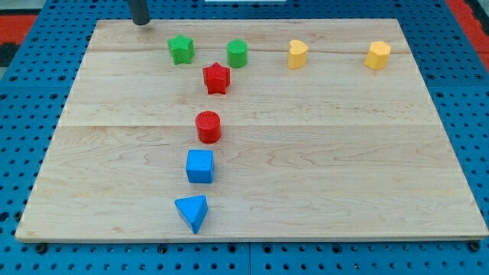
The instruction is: Slide your arm towards the yellow hexagon
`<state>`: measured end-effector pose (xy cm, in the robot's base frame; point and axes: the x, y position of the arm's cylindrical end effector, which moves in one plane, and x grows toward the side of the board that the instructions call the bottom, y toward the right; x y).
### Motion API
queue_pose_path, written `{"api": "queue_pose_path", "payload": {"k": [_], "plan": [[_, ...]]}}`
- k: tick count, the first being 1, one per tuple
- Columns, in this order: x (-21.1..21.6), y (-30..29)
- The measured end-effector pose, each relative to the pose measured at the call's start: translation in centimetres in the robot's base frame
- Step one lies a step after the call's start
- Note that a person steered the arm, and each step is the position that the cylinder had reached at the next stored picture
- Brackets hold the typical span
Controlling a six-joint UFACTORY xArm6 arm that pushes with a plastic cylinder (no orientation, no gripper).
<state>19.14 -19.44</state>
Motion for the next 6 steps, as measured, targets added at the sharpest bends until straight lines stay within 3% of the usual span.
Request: {"api": "queue_pose_path", "payload": {"k": [2, 3, 5, 6], "plan": [[0.0, 2.8], [0.4, 11.8], [0.3, 14.1], [0.4, 23.3]]}}
